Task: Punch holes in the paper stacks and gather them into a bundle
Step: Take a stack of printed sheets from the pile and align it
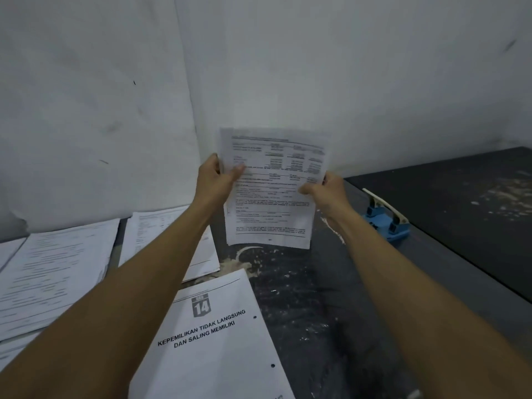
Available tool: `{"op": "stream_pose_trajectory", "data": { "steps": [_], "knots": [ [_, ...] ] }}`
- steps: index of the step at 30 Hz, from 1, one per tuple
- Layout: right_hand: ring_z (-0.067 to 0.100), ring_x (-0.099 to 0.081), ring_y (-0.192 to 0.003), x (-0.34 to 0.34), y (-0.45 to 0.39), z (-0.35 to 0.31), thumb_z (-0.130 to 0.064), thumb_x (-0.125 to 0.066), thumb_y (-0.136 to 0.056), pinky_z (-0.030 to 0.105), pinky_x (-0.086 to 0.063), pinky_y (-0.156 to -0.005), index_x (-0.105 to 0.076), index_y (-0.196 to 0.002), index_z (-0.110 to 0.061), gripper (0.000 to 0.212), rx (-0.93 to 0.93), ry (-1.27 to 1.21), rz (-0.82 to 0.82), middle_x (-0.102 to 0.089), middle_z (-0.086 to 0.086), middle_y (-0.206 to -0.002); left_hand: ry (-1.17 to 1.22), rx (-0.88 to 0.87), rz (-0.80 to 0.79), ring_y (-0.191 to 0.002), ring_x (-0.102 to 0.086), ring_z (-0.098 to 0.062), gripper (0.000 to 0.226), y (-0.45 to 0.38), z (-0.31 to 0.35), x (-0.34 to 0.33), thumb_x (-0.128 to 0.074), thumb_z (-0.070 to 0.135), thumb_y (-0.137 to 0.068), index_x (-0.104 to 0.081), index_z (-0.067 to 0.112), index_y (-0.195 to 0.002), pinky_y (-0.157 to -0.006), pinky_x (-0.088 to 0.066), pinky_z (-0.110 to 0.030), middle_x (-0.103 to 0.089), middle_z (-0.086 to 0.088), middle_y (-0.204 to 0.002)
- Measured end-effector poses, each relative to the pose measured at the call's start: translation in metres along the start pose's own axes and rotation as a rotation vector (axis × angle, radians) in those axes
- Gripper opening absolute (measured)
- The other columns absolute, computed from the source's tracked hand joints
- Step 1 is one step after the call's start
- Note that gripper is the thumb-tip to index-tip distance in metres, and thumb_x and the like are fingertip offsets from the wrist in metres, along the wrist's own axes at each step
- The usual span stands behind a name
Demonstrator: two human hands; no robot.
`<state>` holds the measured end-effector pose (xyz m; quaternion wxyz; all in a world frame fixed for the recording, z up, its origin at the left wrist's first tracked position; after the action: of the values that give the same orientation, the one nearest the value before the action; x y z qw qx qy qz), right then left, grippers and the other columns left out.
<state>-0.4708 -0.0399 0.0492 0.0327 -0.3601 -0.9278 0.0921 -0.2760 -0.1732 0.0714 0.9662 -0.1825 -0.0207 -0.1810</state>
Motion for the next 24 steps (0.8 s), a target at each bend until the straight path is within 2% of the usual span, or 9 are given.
{"op": "stream_pose_trajectory", "data": {
  "steps": [2, 5, 9, 10, 14, 17, 20, 24],
  "knots": [
    [0.011, -0.068, -0.088, -0.002, 0.003, 0.001, 0.003, -0.068, -0.087, 0.025, -0.058, -0.074, -0.069, -0.105, -0.014, 0.026, 0.019, 0.009, 0.003, -0.071, -0.003, -0.1, -0.034, -0.016, -0.019, -0.102, -0.069, -0.021, 0.03, 0.003, -0.003, 0.0, -0.068, 0.022, -0.094, -0.058, 0.007, -0.118, -0.09, -0.059, -0.044, -0.069, -0.003, -0.118],
    [-0.001, -0.066, -0.081, -0.006, 0.005, -0.003, -0.001, -0.066, -0.091, 0.015, -0.056, -0.066, -0.069, -0.103, -0.02, 0.022, 0.083, 0.019, 0.043, -0.07, -0.01, -0.095, -0.075, -0.091, -0.016, -0.103, -0.068, -0.021, 0.029, 0.004, 0.002, -0.001, -0.064, 0.024, -0.097, -0.058, 0.011, -0.122, -0.087, -0.059, -0.043, -0.068, -0.001, -0.119],
    [0.016, -0.071, -0.093, -0.011, 0.001, -0.012, -0.004, -0.066, -0.091, 0.033, -0.059, -0.079, -0.071, -0.11, -0.013, 0.022, 0.143, 0.083, 0.102, -0.073, 0.0, -0.107, -0.095, -0.172, 0.034, -0.097, -0.071, -0.016, 0.023, -0.001, 0.012, 0.001, -0.068, 0.025, -0.094, -0.062, 0.02, -0.116, -0.077, -0.061, -0.035, -0.07, 0.004, -0.114],
    [0.016, -0.071, -0.093, -0.013, 0.001, -0.012, -0.003, -0.067, -0.09, 0.034, -0.06, -0.079, -0.072, -0.109, -0.013, 0.022, 0.146, 0.089, 0.107, -0.073, 0.0, -0.106, -0.085, -0.174, 0.038, -0.095, -0.071, -0.015, 0.023, -0.001, 0.012, 0.002, -0.069, 0.024, -0.093, -0.064, 0.02, -0.115, -0.076, -0.062, -0.033, -0.071, 0.005, -0.112],
    [0.003, -0.067, -0.084, -0.018, 0.008, 0.0, -0.003, -0.069, -0.088, 0.019, -0.058, -0.068, -0.071, -0.109, -0.015, 0.024, 0.142, 0.101, 0.122, -0.071, -0.009, -0.097, -0.067, -0.089, 0.012, -0.097, -0.071, -0.019, 0.028, 0.006, -0.001, 0.002, -0.069, 0.022, -0.094, -0.064, 0.015, -0.12, -0.081, -0.062, -0.039, -0.071, 0.0, -0.115],
    [0.009, -0.069, -0.088, -0.019, 0.01, 0.002, -0.004, -0.066, -0.091, 0.022, -0.058, -0.07, -0.068, -0.105, -0.018, 0.02, 0.151, 0.076, 0.14, -0.071, -0.006, -0.101, -0.068, -0.081, 0.0, -0.1, -0.07, -0.021, 0.029, 0.009, -0.005, 0.001, -0.065, 0.022, -0.096, -0.06, 0.013, -0.123, -0.083, -0.061, -0.041, -0.069, -0.001, -0.118],
    [0.006, -0.069, -0.086, -0.021, 0.005, -0.012, -0.005, -0.067, -0.09, 0.023, -0.058, -0.069, -0.067, -0.097, -0.023, 0.019, 0.188, 0.059, 0.144, -0.071, -0.01, -0.097, -0.077, -0.128, 0.011, -0.099, -0.069, -0.018, 0.027, 0.003, 0.006, 0.001, -0.063, 0.024, -0.097, -0.058, 0.015, -0.123, -0.079, -0.061, -0.035, -0.068, 0.001, -0.117],
    [0.008, -0.07, -0.081, -0.02, 0.002, -0.017, -0.007, -0.074, -0.08, 0.024, -0.059, -0.064, -0.066, -0.097, -0.018, 0.022, 0.16, -0.001, 0.192, -0.072, -0.007, -0.094, -0.029, -0.133, 0.017, -0.098, -0.068, -0.014, 0.031, -0.002, 0.012, 0.003, -0.069, 0.027, -0.093, -0.058, 0.018, -0.121, -0.074, -0.059, -0.025, -0.067, 0.003, -0.117]
  ]
}}
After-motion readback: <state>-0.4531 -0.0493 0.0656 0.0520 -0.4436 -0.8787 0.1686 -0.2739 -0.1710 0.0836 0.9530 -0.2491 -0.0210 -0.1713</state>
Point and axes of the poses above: each hand's wrist, its own y-axis away from the middle knuckle, its own x-axis out of the back of the hand, z = x × y, the point moved 1 cm from there along -y, towards the middle knuckle
